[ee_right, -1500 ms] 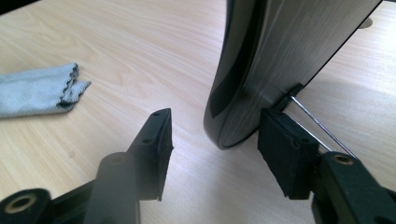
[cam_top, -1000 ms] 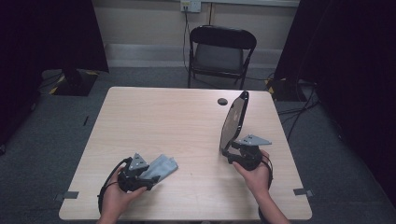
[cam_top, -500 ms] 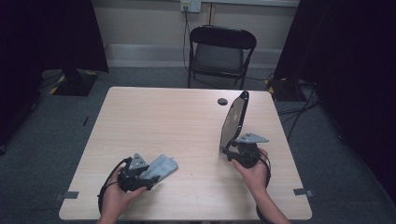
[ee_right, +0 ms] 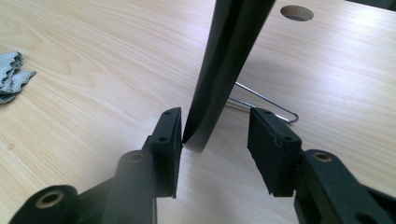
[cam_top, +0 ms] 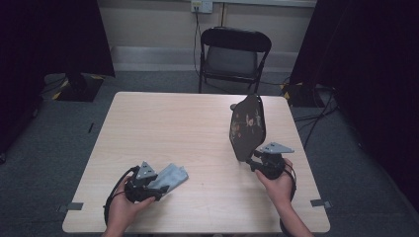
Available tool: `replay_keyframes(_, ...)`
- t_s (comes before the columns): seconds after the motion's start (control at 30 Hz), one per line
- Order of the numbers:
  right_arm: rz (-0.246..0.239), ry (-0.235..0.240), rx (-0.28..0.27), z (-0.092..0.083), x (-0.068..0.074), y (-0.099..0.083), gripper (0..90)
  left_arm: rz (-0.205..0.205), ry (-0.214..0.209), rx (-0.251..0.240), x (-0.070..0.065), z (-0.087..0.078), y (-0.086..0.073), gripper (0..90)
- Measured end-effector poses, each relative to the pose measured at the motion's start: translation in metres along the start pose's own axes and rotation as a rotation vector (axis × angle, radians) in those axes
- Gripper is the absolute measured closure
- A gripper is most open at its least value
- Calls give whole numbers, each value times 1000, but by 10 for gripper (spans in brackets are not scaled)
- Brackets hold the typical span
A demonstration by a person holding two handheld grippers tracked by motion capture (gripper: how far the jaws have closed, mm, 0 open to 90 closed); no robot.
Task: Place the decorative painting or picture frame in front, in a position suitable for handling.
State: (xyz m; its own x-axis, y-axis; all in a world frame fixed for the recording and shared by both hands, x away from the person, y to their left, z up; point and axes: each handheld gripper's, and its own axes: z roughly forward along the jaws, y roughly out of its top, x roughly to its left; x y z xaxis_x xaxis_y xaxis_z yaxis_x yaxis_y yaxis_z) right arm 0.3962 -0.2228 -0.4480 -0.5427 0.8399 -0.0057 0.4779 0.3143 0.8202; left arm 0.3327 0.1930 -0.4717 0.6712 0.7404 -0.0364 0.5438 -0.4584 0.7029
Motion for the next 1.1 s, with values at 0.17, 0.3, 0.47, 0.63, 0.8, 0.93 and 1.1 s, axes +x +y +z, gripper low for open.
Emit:
replay_keyframes(0.17, 27, 1, 0, -1, -5, 0, 583, -2, -1, -1, 0, 1, 0, 380)
replay_keyframes(0.3, 27, -11, -1, -2, -7, 1, 601, 3, -1, 5, 0, 1, -1, 380)
replay_keyframes(0.47, 42, -24, 3, -6, -13, 1, 616, -2, -5, 1, -1, 2, 0, 380)
replay_keyframes(0.63, 64, -35, -7, -12, -22, 4, 618, 0, -3, 1, 0, 1, 0, 379)
replay_keyframes(0.8, 86, -15, -32, -21, -26, 13, 614, 7, -6, 2, 0, 1, 0, 378)
replay_keyframes(0.93, 83, -11, -46, -24, -26, 25, 614, 4, -6, 1, 0, 1, 0, 375)
replay_keyframes(1.1, 73, -22, -42, -17, -23, 44, 630, 4, -7, 0, 0, 1, 1, 374)
